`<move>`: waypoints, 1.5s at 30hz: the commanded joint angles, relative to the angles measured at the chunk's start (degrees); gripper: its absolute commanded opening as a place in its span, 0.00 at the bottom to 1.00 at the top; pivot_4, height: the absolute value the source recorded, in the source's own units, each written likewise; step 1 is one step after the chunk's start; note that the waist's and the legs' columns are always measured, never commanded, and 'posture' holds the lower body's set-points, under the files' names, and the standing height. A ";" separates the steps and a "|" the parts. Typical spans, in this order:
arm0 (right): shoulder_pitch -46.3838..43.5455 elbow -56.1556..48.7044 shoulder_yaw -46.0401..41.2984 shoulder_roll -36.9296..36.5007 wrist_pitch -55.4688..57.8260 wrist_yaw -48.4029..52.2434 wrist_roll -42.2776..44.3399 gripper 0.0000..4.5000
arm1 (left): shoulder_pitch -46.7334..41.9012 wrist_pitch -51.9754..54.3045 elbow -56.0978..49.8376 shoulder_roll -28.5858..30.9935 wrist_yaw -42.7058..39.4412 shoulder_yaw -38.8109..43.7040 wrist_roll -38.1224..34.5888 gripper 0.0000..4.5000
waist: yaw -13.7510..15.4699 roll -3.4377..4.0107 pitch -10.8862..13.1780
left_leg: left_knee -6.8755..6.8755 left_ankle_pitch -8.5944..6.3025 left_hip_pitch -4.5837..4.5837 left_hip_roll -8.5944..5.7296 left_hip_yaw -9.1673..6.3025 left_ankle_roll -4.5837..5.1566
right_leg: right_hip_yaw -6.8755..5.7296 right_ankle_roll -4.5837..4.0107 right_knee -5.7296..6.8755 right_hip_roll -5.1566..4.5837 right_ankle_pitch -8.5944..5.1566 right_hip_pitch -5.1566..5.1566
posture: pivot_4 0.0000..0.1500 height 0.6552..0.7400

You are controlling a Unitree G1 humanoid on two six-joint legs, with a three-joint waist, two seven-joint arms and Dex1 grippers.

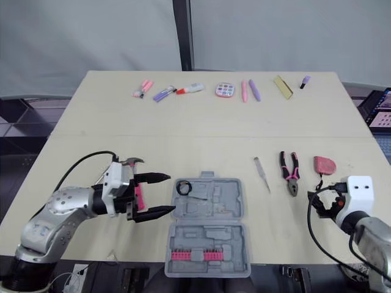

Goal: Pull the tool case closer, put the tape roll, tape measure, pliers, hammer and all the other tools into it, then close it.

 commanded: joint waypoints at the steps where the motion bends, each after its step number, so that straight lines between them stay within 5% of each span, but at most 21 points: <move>1: -4.48 4.85 0.05 -0.16 0.93 -2.81 -1.43 1.00 | -1.17 0.26 -0.12 -0.40 0.41 -0.33 -0.43 0.99 | -0.01 0.02 0.01 | 0.00 0.00 0.01 0.01 0.00 0.00 | 0.00 0.00 0.02 0.01 0.00 -0.01 | 1.00 0.69; 19: -18.87 27.89 5.81 1.49 -9.88 -6.09 -8.82 1.00 | 0.41 0.61 -2.21 -0.34 2.49 0.06 -0.19 0.99 | -0.15 0.05 0.02 | 0.01 0.00 -0.03 -0.01 0.00 0.00 | 0.00 0.00 0.18 0.00 0.00 -0.12 | 1.00 0.69; 39: -23.73 39.49 8.09 1.07 -15.96 -4.81 -11.05 1.00 | 2.25 -0.02 -3.65 -0.22 4.14 -0.06 0.15 0.99 | -0.52 0.00 -0.01 | 0.04 0.00 -0.03 0.01 0.00 0.00 | -0.01 0.00 0.17 0.01 0.00 -0.10 | 1.00 0.69; 45: -23.88 40.45 8.60 0.97 -16.49 -4.49 -10.97 0.52 | 2.82 -0.66 -3.74 -0.36 4.31 -0.31 0.43 1.00 | -0.42 0.00 -0.01 | 0.05 0.00 -0.03 0.00 -0.01 0.00 | -0.01 0.00 0.17 0.00 0.00 -0.09 | 1.00 0.69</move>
